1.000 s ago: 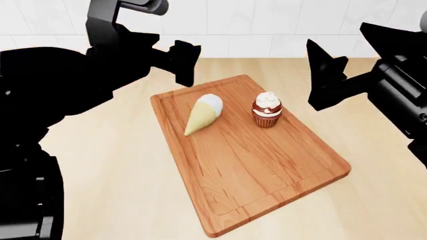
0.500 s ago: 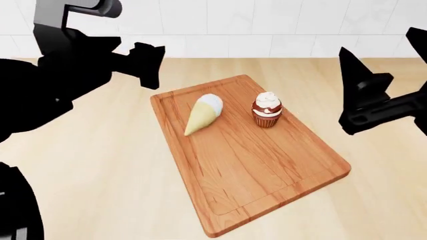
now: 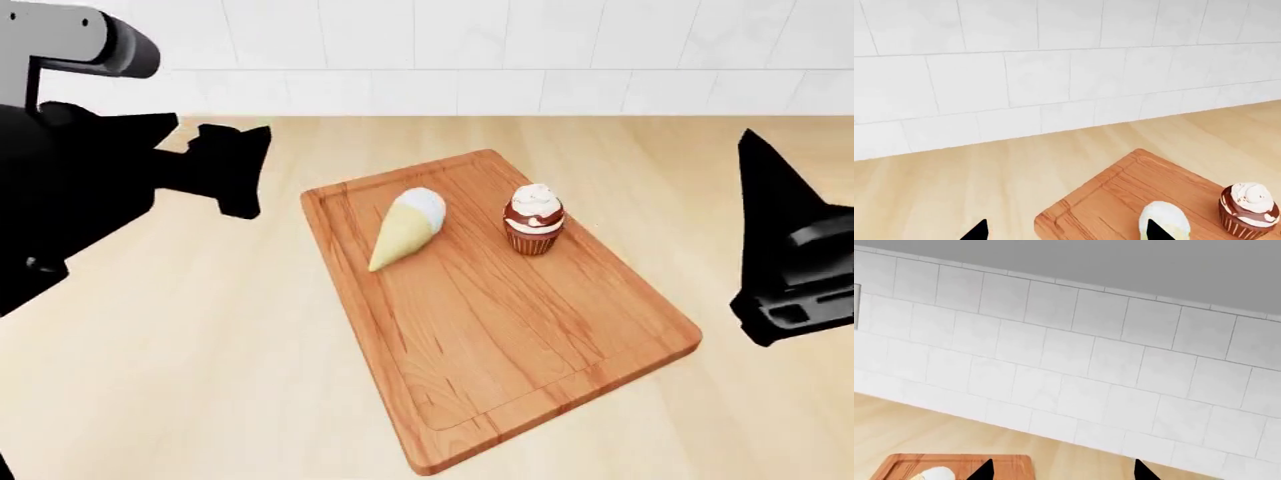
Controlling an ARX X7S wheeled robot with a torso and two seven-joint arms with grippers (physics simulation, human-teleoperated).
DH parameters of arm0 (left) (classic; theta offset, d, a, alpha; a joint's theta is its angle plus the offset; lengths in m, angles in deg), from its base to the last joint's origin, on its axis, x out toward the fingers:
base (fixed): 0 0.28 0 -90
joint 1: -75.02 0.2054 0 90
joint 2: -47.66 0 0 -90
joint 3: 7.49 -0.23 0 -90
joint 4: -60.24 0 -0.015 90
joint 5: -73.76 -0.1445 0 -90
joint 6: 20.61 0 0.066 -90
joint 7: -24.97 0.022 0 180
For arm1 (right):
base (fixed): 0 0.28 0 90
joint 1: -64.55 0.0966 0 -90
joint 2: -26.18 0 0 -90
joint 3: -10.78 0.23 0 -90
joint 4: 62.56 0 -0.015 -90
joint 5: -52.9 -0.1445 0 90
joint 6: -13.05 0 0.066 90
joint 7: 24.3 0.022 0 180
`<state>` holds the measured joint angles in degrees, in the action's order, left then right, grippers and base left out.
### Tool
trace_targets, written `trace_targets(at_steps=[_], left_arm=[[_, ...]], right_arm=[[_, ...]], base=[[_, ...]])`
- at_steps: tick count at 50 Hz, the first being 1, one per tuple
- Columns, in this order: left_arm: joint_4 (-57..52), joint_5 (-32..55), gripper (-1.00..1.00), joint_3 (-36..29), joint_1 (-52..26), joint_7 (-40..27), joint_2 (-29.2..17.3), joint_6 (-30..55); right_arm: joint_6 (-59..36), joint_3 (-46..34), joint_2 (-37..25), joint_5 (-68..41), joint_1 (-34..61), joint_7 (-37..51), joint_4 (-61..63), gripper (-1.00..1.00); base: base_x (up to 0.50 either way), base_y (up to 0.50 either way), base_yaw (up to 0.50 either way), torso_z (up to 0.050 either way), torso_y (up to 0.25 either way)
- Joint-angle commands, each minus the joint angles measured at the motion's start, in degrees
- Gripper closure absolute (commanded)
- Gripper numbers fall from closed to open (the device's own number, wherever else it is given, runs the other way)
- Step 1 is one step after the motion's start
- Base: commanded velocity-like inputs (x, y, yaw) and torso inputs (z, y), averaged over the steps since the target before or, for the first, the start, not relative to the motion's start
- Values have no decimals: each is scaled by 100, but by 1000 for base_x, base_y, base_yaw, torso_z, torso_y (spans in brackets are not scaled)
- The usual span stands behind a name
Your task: Move the dessert items from the plate to the tray.
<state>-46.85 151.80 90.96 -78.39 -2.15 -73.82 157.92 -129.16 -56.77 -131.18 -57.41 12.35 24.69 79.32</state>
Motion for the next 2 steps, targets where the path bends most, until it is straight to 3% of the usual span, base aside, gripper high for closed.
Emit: trace_targets(at_steps=[1,2], left_arm=[[-204,1623,-100,363,439,-1148,-485,-102],[-238,1784,-100,388,501,-1256,-537,-137]], right_arm=[[-36,1090,-127,-867,-527,570,380,-100],[-59,1233,-118,-989,-589,639,420,-100]], base=[[0,0,0,0,0],[0,0,0,0,0]])
